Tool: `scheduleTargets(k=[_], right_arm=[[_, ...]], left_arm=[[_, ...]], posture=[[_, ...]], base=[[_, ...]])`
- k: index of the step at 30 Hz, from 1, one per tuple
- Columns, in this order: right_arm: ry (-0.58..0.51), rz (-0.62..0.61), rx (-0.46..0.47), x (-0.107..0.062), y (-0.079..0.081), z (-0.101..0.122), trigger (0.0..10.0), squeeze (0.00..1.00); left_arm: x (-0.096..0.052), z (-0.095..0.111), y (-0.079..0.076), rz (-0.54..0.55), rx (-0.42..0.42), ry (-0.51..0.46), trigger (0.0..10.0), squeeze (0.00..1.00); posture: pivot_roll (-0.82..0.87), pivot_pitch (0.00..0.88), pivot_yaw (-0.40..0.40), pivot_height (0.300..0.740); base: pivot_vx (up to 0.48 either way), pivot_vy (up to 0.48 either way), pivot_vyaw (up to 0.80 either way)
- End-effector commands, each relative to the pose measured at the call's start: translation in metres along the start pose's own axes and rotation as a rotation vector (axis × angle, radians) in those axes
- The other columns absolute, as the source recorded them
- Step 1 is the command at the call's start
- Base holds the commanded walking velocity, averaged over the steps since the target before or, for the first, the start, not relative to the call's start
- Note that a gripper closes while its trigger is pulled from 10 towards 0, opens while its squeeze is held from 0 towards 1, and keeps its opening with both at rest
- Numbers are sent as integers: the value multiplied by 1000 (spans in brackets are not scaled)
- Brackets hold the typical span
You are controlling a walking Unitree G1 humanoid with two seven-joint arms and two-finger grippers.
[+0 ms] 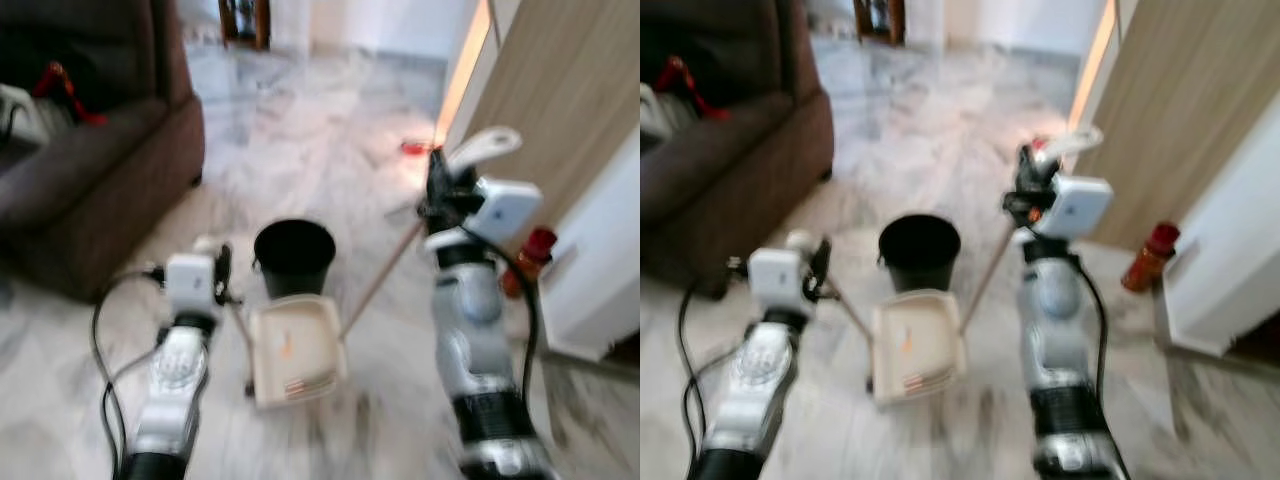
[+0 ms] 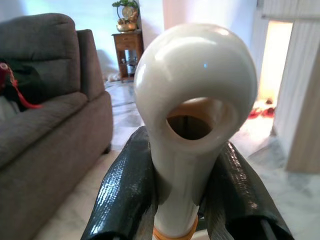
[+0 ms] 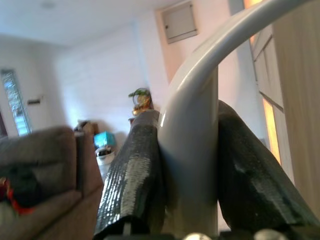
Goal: Sweep floor
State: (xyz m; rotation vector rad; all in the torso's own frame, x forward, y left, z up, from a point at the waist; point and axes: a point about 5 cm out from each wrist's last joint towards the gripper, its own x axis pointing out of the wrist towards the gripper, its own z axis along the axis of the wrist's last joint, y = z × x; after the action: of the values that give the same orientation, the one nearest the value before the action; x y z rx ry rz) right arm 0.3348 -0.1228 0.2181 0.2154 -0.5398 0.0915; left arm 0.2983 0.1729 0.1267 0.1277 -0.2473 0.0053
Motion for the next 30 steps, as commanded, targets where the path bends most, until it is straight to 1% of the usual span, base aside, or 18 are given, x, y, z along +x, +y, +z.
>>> scheduleTargets(k=[1, 4, 6, 9, 16, 22, 30], right_arm=[[-105, -32, 27, 7, -3, 21, 10000, 0], [-121, -39, 27, 9, -3, 26, 10000, 0], [-129, -39, 29, 10, -2, 28, 10000, 0], [-130, -38, 32, 11, -1, 28, 10000, 0], [-139, -35, 44, 13, 2, 30, 10000, 0], [-165, -40, 48, 16, 3, 37, 10000, 0], [-179, -32, 55, 18, 6, 41, 10000, 0]], left_arm=[[2, 12, -5, -12, -2, -55, 10000, 0], [-1, 11, -4, -16, 6, -51, 10000, 0], [-6, 9, -2, -17, 11, -41, 10000, 0], [-8, 8, 0, -12, 13, -37, 10000, 0], [-9, 9, 0, -11, 16, -37, 10000, 0], [-12, 8, -2, -21, 10, -32, 10000, 0], [-13, 9, 0, -16, 14, -28, 10000, 0]], posture=[[136, 41, 4, 740], [133, 41, 5, 740], [138, 43, 5, 740], [140, 44, 4, 740], [144, 42, 4, 740], [142, 42, 5, 740], [146, 45, 4, 740]], base=[[345, 0, 0], [349, 0, 0], [347, 0, 0], [349, 0, 0], [347, 0, 0], [346, 0, 0], [348, 0, 0]])
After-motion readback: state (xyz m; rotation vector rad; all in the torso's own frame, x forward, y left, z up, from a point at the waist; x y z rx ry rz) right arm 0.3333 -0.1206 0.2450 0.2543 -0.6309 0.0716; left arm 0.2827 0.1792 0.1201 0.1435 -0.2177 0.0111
